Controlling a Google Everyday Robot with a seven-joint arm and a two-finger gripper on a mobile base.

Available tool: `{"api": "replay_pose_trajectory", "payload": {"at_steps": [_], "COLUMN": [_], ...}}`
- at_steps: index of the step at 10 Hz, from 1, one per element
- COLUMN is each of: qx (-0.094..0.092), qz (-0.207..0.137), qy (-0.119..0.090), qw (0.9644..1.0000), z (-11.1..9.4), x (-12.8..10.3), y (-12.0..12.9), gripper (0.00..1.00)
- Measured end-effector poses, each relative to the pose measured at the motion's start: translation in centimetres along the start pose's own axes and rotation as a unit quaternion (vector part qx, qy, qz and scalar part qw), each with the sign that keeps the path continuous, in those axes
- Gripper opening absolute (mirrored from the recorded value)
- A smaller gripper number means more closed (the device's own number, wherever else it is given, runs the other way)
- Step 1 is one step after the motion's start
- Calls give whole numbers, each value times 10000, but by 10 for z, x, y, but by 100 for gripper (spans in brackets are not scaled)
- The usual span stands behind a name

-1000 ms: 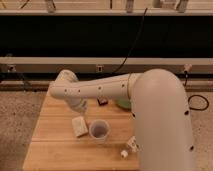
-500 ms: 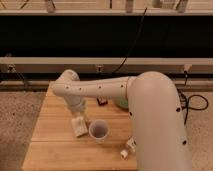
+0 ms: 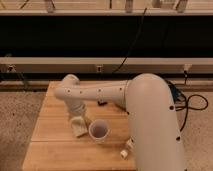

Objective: Place the white sponge in the ceramic cup

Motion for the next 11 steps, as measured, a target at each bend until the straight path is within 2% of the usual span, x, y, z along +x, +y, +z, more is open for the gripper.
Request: {"api": "replay_pose_trajectory", "payload": {"at_steps": [4, 6, 7, 11], "qx": [5, -27, -41, -90], "qz": [-168, -255, -277, -329], "qy": [-119, -151, -162, -172], "qw": [9998, 9996, 9995, 9993], "z": [17, 23, 25, 27], "x": [-1, -2, -2, -3], "y": [-8, -12, -13, -14], "gripper": [78, 58, 50, 8]}}
